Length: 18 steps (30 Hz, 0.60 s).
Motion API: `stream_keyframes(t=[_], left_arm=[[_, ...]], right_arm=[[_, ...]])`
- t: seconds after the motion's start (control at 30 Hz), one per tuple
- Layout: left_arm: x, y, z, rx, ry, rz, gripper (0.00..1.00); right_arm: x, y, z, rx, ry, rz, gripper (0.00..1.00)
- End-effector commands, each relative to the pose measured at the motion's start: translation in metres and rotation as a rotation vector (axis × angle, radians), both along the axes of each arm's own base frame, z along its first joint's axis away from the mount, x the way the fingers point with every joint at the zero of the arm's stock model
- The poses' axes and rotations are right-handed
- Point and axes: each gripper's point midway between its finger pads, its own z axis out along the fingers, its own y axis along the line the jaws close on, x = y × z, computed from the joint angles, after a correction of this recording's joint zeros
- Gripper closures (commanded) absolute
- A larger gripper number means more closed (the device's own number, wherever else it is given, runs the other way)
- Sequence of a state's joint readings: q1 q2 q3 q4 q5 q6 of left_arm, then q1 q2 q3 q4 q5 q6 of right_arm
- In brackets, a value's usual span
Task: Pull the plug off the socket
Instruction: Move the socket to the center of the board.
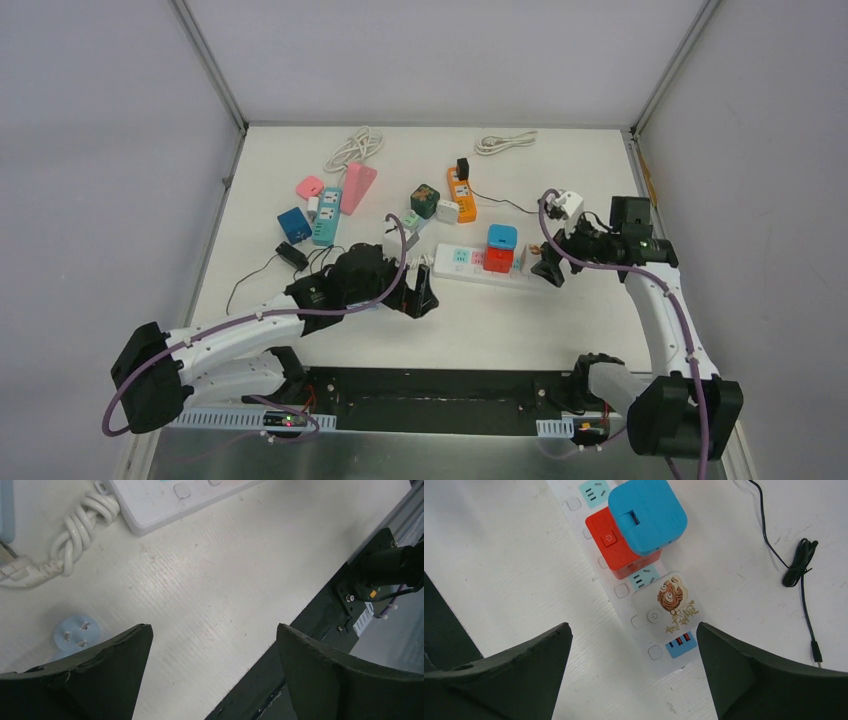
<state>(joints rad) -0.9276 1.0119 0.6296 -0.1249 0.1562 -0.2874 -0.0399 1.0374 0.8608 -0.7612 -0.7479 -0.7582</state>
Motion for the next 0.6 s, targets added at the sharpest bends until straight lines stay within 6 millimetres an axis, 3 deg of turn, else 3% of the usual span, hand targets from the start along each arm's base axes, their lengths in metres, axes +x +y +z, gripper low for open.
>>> stream_keyframes(t=[0.0,0.1,0.27,0.57], left_arm=[[0.01,-0.004,0.027,-0.144,-0.129,0.022,0.01],[0.005,0.006,0.023,-0.154,-0.134,0.035,0.01],[-0.002,0.02,0.013,-0.187,-0.125,0.071,0.01],[-0.014,0.026,-0.001,-0.218,-0.083,0.066,0.01]], right_arm=[[0.005,0.002,0.0,-0.097,-0.103,0.159,0.0],[0.011,0.002,-0.009,-0.136,-0.108,0.17,0.0],[0.015,0.008,-0.007,-0.102,-0.068,0.162,0.0],[0.023,0.015,-0.006,-0.106,-0.106,0.221,0.0]])
